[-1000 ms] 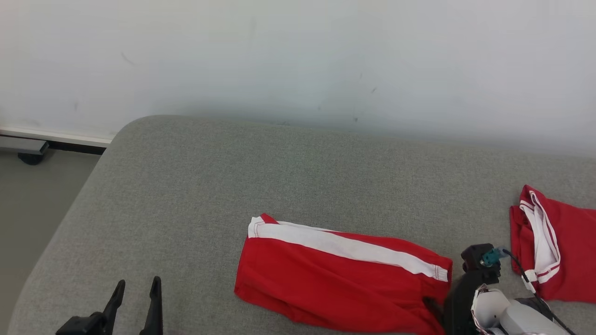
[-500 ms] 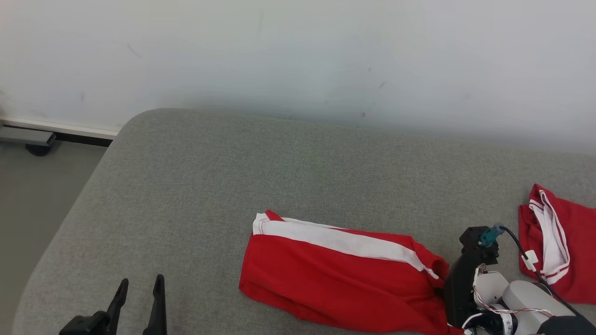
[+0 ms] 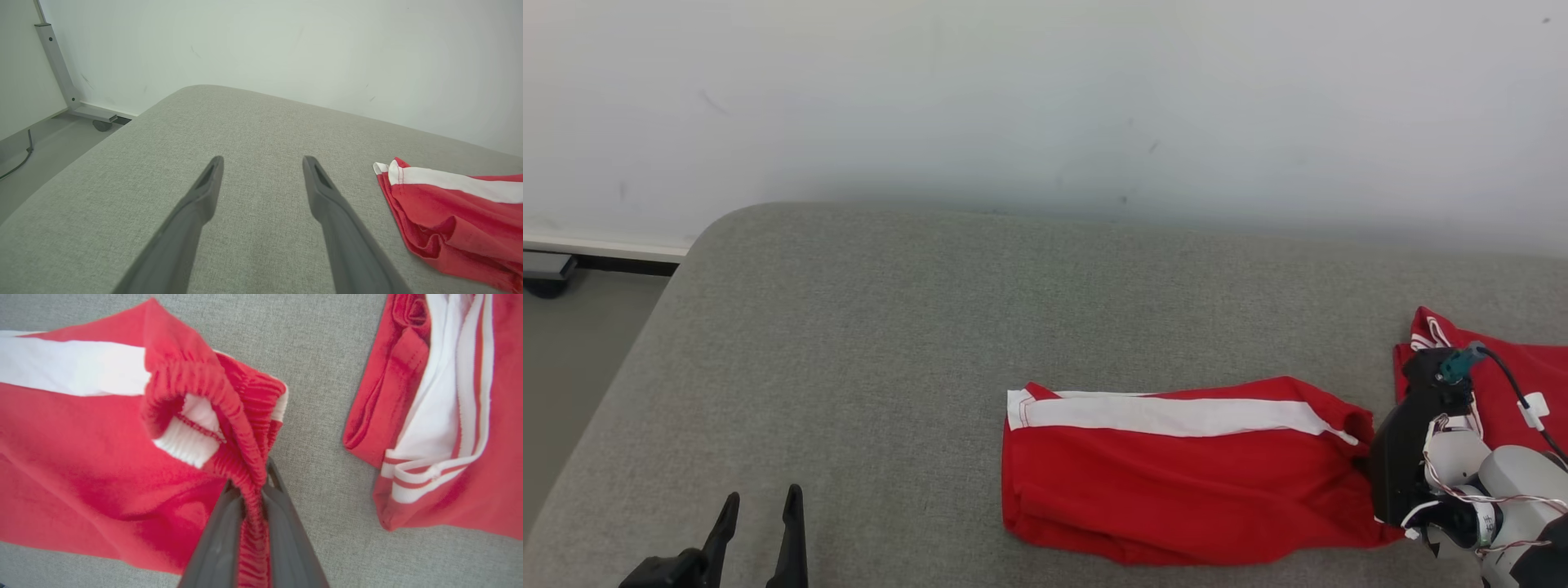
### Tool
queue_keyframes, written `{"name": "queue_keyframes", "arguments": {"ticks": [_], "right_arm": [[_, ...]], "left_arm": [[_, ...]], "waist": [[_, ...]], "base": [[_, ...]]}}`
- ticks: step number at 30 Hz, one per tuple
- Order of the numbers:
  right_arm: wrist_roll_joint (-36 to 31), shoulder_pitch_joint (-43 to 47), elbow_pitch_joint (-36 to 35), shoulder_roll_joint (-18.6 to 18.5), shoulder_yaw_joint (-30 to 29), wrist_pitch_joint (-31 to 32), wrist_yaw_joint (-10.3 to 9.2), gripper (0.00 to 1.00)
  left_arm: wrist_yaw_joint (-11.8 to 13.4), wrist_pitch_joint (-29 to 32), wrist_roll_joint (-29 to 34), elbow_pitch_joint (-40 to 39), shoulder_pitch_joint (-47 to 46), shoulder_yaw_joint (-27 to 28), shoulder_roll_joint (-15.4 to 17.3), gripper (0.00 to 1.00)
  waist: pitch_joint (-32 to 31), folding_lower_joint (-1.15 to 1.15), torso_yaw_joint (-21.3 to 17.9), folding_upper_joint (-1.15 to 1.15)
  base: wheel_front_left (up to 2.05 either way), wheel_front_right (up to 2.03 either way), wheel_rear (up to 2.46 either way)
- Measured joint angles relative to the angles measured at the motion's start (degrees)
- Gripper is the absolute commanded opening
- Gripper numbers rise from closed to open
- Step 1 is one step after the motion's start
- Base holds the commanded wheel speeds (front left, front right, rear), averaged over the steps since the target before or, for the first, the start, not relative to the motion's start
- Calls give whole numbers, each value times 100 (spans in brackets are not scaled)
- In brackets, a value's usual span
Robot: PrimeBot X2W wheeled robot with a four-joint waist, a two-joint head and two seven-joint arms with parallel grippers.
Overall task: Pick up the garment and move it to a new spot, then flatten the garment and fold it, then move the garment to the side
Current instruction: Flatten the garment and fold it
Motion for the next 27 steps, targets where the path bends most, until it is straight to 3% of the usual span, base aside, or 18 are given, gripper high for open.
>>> {"name": "queue_keyframes", "arguments": {"ticks": [6,12,27], "right_arm": [[235,-4,-142,36,-73,134,154,0],[771,-4,-566,318,-114,471,555,0],[1634,-71,-1221,714,-191,1312,648,0]], "left_arm": [[-54,0,2,58,-2,-12,-40,100],[-104,0,10,172,-15,-27,-59,100],[-253,0,62,368,-32,-180,-249,100]], "waist": [[-19,0,-104,0],[-89,1,-128,0],[-215,0,4,0]], "base": [[0,0,0],[0,0,0],[0,0,0]]}}
